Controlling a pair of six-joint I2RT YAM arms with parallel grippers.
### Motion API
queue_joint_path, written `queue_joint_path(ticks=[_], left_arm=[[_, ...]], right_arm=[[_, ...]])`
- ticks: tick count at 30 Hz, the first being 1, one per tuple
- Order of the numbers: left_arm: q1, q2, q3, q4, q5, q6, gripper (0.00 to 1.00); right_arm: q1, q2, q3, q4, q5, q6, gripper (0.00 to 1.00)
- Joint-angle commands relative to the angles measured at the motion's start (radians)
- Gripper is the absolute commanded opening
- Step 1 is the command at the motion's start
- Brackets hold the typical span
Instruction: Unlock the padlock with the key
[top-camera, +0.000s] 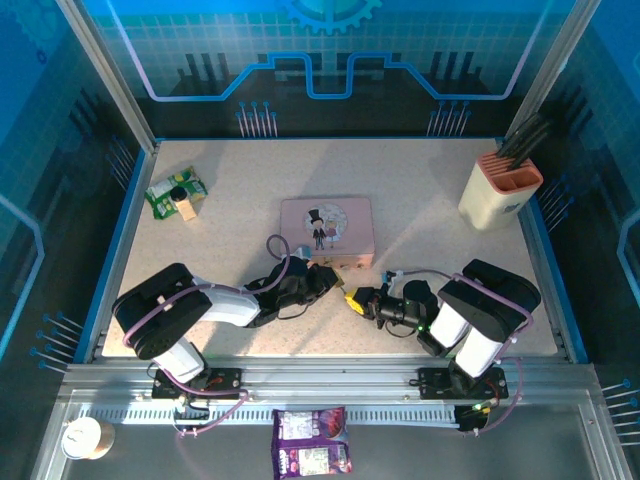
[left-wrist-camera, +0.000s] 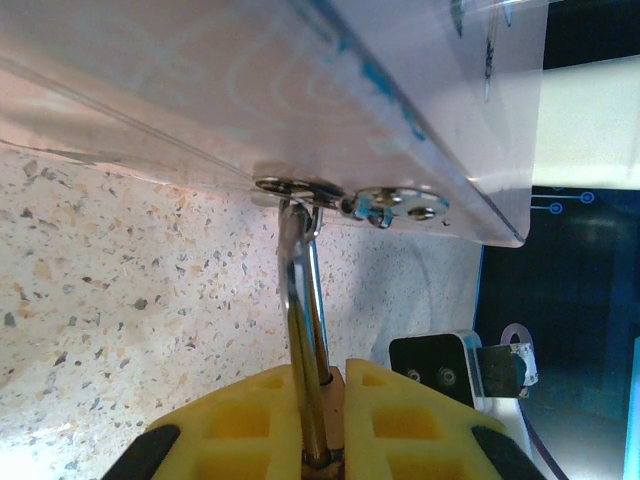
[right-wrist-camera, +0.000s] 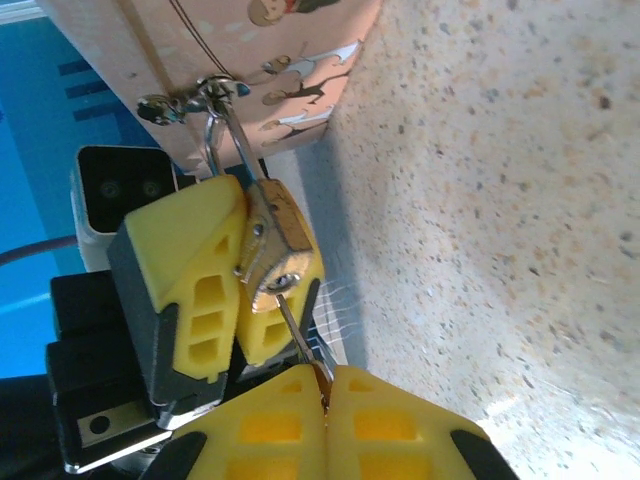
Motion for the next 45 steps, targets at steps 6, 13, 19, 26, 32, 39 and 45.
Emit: queue_joint_path(ticks=[6, 13, 19, 26, 32, 39, 45], left_arm=[[-0.013, -0.033, 0.004, 0.128, 0.013, -0.014, 0.12], [-0.015, -0.046, -0.002, 0.122, 0.011, -0.012, 0.12], [-0.035, -0.047, -0.008, 0.123, -0.002, -0.017, 0.12], [-0.047, -0.038, 0.001, 0.130, -0.002, -0.017, 0.12], [-0.051, -0.049, 0.002, 0.133, -0.006, -0.016, 0.12], [-0.061, -0.055, 0.002, 0.136, -0.011, -0.014, 0.12], [-0.063, -0.062, -0.006, 0.149, -0.021, -0.017, 0.12]], right_arm=[[0.030, -0.006, -0.012, -0.002, 0.028, 0.007, 0.00], [0.015, -0.009, -0.008, -0.002, 0.035, 0.005, 0.00], [-0.006, -0.020, 0.001, -0.002, 0.027, 0.007, 0.00], [-0.011, -0.018, -0.002, -0.002, 0.023, 0.008, 0.00], [-0.012, -0.015, -0.005, -0.002, 0.028, 0.010, 0.00], [-0.012, -0.015, -0.002, -0.003, 0.035, 0.018, 0.00], [-0.012, -0.012, -0.004, -0.002, 0.047, 0.034, 0.00]])
